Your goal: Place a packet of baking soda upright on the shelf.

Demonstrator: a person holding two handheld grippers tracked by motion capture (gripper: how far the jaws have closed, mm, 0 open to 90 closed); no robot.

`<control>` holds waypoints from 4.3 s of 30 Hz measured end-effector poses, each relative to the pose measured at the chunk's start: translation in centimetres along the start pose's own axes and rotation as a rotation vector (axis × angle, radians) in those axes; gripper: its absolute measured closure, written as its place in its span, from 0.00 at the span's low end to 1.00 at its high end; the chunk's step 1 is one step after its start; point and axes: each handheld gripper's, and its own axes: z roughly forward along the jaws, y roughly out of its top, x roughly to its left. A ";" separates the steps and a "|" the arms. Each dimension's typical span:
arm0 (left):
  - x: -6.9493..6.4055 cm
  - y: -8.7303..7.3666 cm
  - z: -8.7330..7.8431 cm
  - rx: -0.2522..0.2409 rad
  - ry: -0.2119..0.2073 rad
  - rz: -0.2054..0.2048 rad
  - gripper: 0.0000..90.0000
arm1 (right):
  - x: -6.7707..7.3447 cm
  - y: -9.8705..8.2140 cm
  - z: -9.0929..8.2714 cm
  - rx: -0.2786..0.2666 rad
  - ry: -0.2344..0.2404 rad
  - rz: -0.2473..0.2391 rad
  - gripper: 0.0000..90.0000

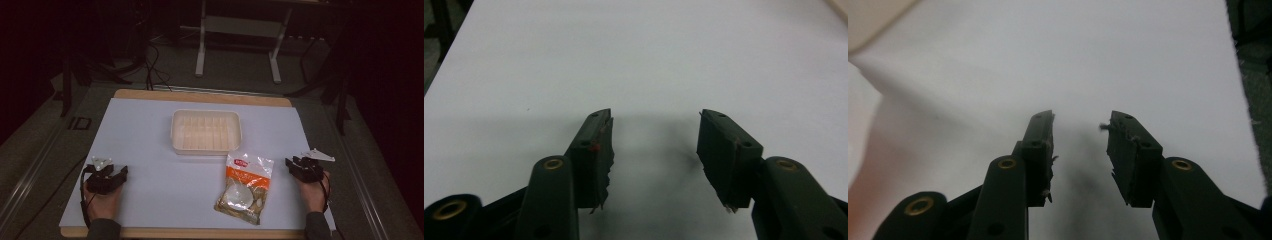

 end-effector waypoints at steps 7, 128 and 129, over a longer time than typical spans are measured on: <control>0.2 -0.1 -0.4 -0.045 -0.026 0.055 0.57 | -0.5 0.8 -1.9 -0.056 0.022 0.027 0.70; -0.4 -0.3 -0.3 -0.047 0.001 0.107 0.55 | 10.4 7.5 5.9 0.499 0.535 -0.478 1.00; -0.4 -0.3 -0.3 -0.047 0.001 0.108 0.55 | 10.3 7.6 5.7 0.489 0.541 -0.472 1.00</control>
